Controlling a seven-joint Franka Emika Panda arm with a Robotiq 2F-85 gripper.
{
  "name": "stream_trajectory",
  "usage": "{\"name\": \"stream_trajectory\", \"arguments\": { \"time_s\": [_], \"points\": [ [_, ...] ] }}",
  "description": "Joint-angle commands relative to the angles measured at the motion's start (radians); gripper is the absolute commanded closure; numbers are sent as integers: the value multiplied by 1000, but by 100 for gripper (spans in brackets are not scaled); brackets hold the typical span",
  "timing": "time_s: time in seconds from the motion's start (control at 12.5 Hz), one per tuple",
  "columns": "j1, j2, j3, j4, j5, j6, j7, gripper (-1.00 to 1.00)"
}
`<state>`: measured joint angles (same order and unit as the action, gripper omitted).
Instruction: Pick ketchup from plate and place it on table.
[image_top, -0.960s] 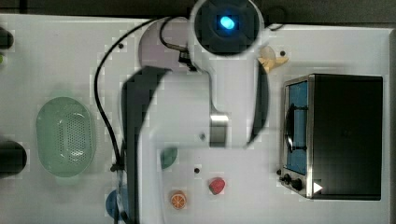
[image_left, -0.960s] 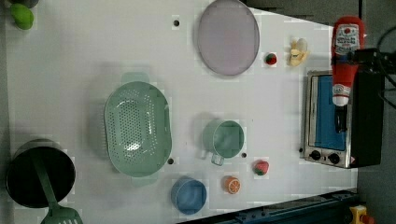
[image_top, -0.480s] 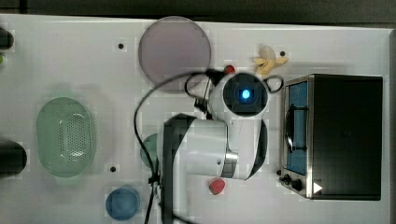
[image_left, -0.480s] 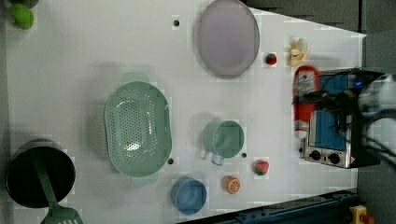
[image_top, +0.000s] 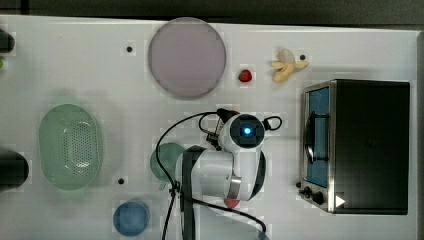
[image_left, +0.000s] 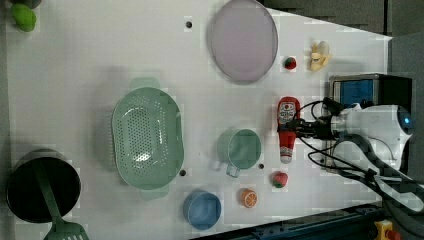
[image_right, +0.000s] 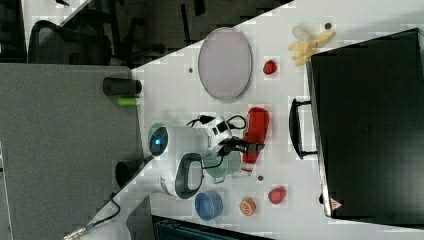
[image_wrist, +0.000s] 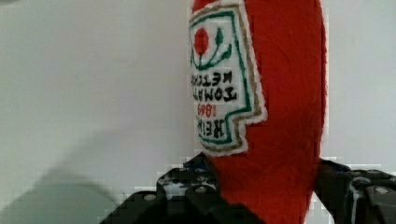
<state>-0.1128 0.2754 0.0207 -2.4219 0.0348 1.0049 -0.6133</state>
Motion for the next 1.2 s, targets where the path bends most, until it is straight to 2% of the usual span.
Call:
{"name": "stream_trajectory", "arguments": {
  "time_s": [0.08,0.16,0.24,0.48,0.72,1.2],
  "points": [
    [13,6,11,21,20,92,-15,-25],
    [13,15,12,20,20,117,-15,-25],
    [13,13,13,20,20,135,-15,-34],
    [15,-22,19,28,20,138,-13,-98],
    [14,-116,23,79,20,61,87,-100],
    [21,-323,26,284,19,-429,521,-100]
  ]
}}
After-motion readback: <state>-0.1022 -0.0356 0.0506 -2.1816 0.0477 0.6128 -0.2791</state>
